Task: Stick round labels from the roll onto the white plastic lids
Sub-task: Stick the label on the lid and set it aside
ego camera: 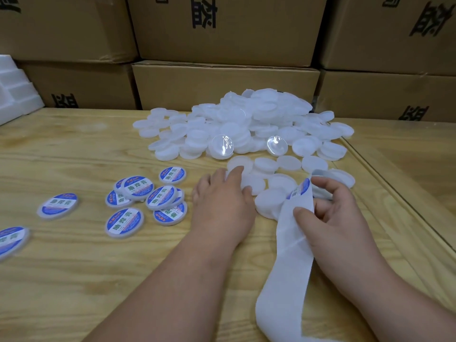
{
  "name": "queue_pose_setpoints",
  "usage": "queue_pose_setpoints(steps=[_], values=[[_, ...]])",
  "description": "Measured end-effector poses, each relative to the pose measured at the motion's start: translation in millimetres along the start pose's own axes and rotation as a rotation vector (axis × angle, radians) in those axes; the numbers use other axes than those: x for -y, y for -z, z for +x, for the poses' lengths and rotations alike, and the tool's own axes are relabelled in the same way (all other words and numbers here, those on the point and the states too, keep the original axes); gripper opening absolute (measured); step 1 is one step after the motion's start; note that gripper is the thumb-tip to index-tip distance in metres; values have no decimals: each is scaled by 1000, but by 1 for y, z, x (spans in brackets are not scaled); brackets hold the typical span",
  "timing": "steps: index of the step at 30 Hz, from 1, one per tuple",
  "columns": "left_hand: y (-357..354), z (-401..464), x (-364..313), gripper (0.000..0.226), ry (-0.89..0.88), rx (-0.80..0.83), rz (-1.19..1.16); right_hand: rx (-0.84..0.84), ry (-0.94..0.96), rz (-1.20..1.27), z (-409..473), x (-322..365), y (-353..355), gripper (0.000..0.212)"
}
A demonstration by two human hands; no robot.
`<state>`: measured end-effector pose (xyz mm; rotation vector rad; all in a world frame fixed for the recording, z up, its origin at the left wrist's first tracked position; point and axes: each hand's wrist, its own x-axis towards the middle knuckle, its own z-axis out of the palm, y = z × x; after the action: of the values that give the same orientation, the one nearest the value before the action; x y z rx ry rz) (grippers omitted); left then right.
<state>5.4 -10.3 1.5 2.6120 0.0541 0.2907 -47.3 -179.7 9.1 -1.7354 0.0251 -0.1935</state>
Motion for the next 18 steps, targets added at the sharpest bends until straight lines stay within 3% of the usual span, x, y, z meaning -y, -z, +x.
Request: queue_pose_setpoints(steps=[4,12,18], values=[[-1,1,0,48,-33,-55,-41,15,1,-18,1,-1,0,55],[-1,7,1,47,53,-30,-112,35,20,14,-2,8,-3,25],[-1,9,4,39,45,-88,-274,45,28,2,-3,11,-3,24]])
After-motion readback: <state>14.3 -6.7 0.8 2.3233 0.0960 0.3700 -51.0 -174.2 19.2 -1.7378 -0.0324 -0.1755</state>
